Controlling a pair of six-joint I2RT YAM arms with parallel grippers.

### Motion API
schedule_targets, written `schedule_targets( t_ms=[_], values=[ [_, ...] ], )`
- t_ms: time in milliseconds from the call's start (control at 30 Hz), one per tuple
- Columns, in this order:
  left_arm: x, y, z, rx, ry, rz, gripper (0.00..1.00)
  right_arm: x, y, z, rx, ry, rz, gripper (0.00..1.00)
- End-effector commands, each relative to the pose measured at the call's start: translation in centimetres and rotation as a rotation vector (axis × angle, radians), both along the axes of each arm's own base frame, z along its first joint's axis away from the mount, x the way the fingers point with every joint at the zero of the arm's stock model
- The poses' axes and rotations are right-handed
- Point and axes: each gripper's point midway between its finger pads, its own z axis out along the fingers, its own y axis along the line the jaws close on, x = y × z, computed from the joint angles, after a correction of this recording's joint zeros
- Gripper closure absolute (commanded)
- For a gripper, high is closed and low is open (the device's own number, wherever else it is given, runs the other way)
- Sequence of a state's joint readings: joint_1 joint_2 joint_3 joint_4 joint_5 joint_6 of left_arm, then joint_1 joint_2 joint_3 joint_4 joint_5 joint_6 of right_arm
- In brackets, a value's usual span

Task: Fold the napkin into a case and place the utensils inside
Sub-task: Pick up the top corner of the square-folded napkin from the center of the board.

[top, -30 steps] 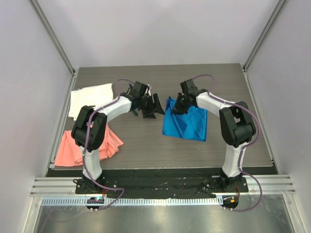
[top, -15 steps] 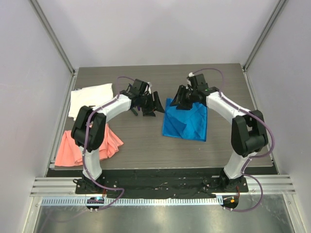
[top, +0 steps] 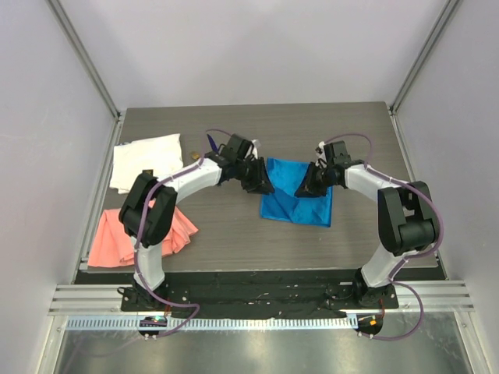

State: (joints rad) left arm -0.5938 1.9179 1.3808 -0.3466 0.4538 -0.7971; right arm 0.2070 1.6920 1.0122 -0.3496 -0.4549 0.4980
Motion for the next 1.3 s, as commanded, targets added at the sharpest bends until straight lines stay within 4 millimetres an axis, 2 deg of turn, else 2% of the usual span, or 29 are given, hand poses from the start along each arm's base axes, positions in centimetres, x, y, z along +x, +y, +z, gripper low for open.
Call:
schedule_targets(
  t_ms=[0,67,133,167,300,433,567,800,1000,1267],
  values=[
    [-1.6,-0.1,-1.8,0.002,0.021,-0.004,0.72,-1.0,-0.2,1.6,0.013,-0.082,0.024,0.86],
    [-2.2,0.3,-2.8,0.02,0.041,-0.005,0.74,-1.9,-0.8,0.7,-0.009,-0.064,0.01,0.88],
    [-2.5,0.5,-3.1,0.029,0.04,-0.01,0.74,-2.6,-0.8,1.0,0.001,-0.073,0.009,0.87],
    [-2.8,0.7,-3.6,0.044,0.042,-0.01,0.74,-3.2,-0.9,0.5,-0.001,-0.064,0.003,0.79],
    [-2.9,1.0,-4.3,0.064,0.041,-0.005,0.74,-3.8,-1.3,0.0,-0.012,-0.07,-0.015,0.72],
    [-3.0,1.2,-4.9,0.08,0.04,-0.004,0.74,-3.2,-1.2,0.2,0.004,-0.097,-0.029,0.64],
    [-3.0,1.2,-4.7,0.082,0.037,-0.005,0.73,-2.4,-1.0,-0.5,0.022,-0.067,-0.06,0.63],
    [-3.5,0.5,-3.2,0.045,0.038,-0.025,0.73,-1.1,-0.8,-1.1,0.047,-0.07,-0.08,0.62],
    [-3.7,-0.1,-4.0,0.031,0.069,-0.026,0.74,-0.4,-1.0,-1.4,0.053,-0.074,-0.087,0.63],
    [-3.5,-1.1,-4.0,0.012,0.069,-0.034,0.74,0.2,-0.7,-1.6,0.078,-0.074,-0.089,0.66]
  ],
)
